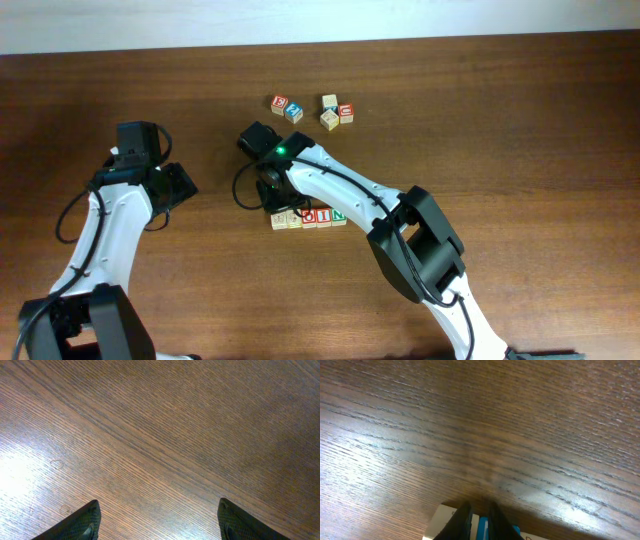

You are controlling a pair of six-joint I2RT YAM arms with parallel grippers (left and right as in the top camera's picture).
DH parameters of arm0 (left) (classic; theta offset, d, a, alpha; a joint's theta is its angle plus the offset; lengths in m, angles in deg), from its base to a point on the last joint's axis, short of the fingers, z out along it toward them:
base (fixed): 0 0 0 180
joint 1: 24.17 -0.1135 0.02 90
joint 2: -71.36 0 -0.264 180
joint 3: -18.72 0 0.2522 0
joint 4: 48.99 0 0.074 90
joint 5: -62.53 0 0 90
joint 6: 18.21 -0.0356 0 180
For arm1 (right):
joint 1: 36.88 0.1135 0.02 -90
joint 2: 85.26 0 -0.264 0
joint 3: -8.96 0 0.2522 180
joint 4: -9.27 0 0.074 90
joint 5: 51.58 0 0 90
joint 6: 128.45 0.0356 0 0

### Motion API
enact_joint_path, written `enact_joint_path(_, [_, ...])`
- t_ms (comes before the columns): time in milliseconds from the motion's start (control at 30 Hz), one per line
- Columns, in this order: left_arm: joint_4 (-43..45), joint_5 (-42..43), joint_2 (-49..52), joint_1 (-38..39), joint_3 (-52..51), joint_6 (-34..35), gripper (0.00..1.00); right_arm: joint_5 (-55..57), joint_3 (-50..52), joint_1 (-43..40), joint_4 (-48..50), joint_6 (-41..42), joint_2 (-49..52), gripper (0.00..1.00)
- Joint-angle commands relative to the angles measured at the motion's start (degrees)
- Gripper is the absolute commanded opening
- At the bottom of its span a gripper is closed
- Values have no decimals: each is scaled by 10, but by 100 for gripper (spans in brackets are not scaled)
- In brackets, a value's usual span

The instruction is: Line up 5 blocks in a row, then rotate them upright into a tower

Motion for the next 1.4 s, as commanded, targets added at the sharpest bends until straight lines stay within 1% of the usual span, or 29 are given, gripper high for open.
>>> enact_joint_path(0, [-3, 4, 6, -2, 7, 7, 73, 11, 5, 4, -6, 9, 7, 13])
enact_joint_path(867, [-2, 4, 6, -2, 7, 7, 73, 4, 5, 5, -19, 13, 7, 13])
enact_joint_path(900, [-2, 4, 6, -2, 7, 7, 73, 5, 5, 5, -17, 13, 7, 14])
enact_joint_path(967, [-2, 4, 6, -2, 7, 7, 72, 9, 3, 3, 5, 10, 7, 22])
enact_joint_path(1000, [-1, 4, 6, -1, 7, 7, 71, 9, -6, -1, 6, 7, 3, 24])
enact_joint_path(1100, [2, 4, 6, 0, 7, 7, 68, 11, -96, -31, -45, -16, -20, 26])
enact_joint_path(1133, [1, 21, 5, 0, 8, -9, 65, 10, -157, -47, -97, -30, -27, 26])
enact_joint_path(1167, [-1, 54, 5, 0, 12, -39, 62, 9, -206, -58, -142, -42, -29, 26])
enact_joint_path(1200, [-9, 77, 5, 0, 20, -52, 62, 9, -260, -70, -192, -49, -30, 27])
enact_joint_path(1267, [-42, 101, 5, 2, 49, -57, 62, 9, -374, -94, -289, -77, -30, 30])
enact_joint_path(1333, [-90, 101, 4, 19, 94, -63, 63, 9, -491, -117, -379, -92, -30, 32])
enact_joint_path(1367, [-106, 101, 3, 26, 110, -70, 63, 7, -529, -125, -403, -96, -30, 34])
